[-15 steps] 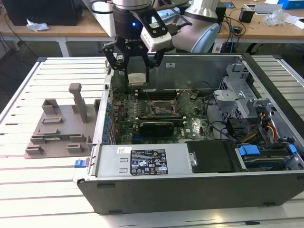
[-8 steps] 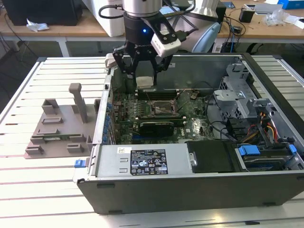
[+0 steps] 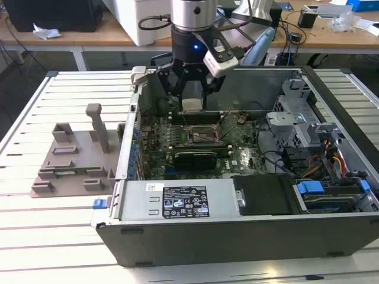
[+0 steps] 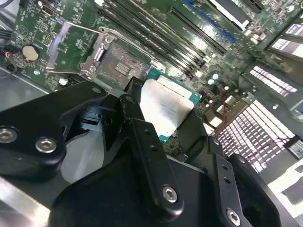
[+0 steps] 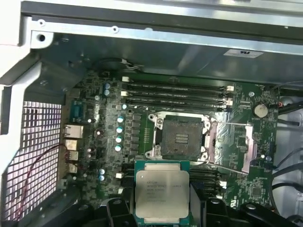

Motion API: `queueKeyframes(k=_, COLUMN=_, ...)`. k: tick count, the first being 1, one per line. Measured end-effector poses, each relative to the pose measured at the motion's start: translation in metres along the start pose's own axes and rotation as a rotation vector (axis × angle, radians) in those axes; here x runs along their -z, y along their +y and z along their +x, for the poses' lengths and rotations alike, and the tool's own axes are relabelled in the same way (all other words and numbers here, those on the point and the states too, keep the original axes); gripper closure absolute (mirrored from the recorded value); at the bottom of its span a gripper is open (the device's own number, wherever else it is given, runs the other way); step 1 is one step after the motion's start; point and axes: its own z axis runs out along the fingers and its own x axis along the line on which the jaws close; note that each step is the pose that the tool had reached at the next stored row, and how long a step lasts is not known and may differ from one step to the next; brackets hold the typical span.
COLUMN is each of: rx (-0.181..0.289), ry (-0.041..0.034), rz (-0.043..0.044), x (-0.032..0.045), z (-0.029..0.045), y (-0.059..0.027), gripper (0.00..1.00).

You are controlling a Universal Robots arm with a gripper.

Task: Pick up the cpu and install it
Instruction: 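Pick up the cpu and move it towards the insertion slot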

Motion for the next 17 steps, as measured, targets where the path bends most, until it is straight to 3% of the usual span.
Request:
queueKeyframes(k=11, rx=0.0, ry=0.0003, rz=0.0043, x=-0.0107, z=-0.0154, y=0.003, gripper=0.45)
queueKeyframes(k=17, rx=0.0, ry=0.0007, rz=0.0097, x=-0.0213, z=-0.0258, y=0.0082, gripper=0.45)
